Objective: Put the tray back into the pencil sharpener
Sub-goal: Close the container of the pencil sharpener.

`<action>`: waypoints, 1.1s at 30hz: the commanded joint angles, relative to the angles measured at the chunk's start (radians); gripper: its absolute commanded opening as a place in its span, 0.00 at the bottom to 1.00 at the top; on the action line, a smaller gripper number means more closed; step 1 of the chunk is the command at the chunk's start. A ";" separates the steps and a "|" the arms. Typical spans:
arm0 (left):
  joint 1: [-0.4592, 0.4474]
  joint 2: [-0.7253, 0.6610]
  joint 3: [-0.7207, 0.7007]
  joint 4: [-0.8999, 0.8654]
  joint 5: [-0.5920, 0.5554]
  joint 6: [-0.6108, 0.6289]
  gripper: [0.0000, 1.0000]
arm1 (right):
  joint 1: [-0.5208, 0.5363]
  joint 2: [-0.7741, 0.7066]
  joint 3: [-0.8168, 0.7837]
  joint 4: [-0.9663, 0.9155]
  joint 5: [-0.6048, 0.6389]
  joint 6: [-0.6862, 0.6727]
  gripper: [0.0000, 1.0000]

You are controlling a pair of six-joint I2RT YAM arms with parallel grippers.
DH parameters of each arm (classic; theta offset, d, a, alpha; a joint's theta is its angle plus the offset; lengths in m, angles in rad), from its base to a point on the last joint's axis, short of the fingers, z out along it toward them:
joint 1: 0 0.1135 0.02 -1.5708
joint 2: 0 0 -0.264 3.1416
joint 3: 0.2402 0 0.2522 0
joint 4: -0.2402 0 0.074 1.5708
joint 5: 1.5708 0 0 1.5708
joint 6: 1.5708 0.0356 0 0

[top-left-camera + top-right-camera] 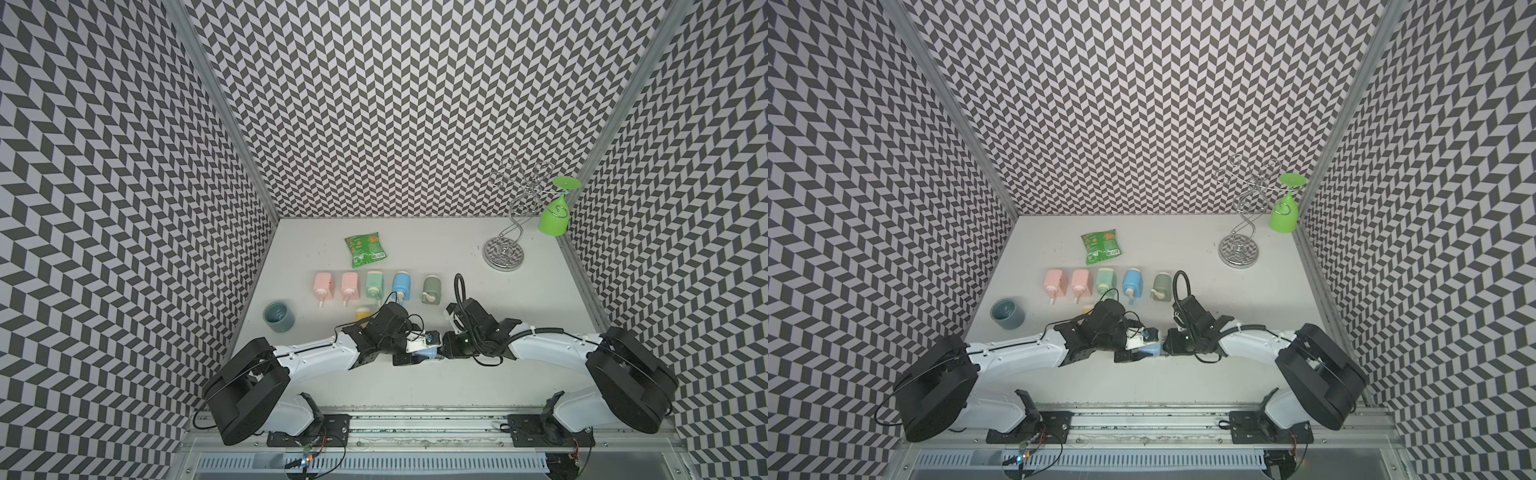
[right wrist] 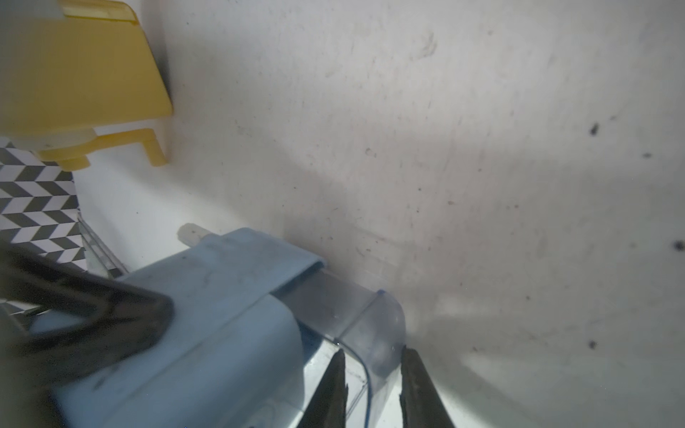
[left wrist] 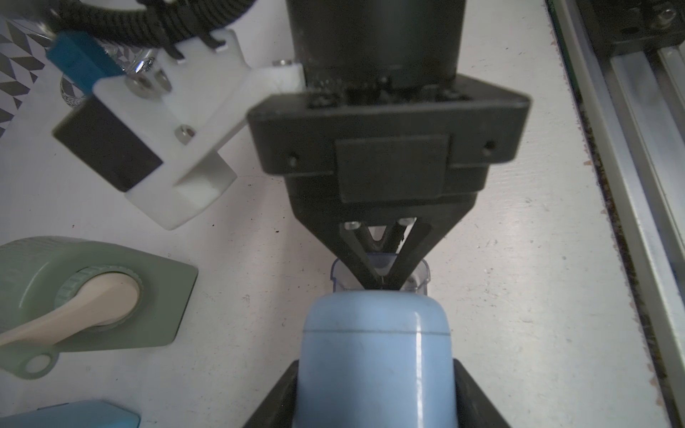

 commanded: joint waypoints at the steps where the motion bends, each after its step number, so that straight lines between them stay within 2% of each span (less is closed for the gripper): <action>1: -0.008 0.020 -0.002 -0.033 -0.014 0.007 0.49 | 0.014 0.009 0.020 0.094 -0.108 -0.015 0.25; 6: -0.006 0.010 -0.009 -0.009 -0.020 0.014 0.49 | -0.001 -0.019 0.021 0.034 -0.079 -0.031 0.30; 12: -0.007 0.019 -0.009 -0.018 -0.027 0.012 0.48 | -0.052 -0.228 -0.015 -0.056 0.044 -0.009 0.44; 14: -0.007 0.018 -0.011 -0.020 -0.026 0.012 0.47 | -0.056 -0.267 -0.045 -0.072 0.108 0.007 0.44; 16: -0.007 0.017 -0.011 -0.017 -0.025 0.012 0.47 | -0.058 -0.267 -0.087 -0.053 0.147 0.022 0.36; 21: -0.006 0.019 -0.005 -0.013 -0.027 0.007 0.47 | -0.047 -0.105 -0.037 -0.026 0.039 0.003 0.25; 33: -0.009 0.036 0.015 0.001 -0.028 -0.008 0.46 | -0.023 0.031 -0.036 0.173 -0.148 0.013 0.24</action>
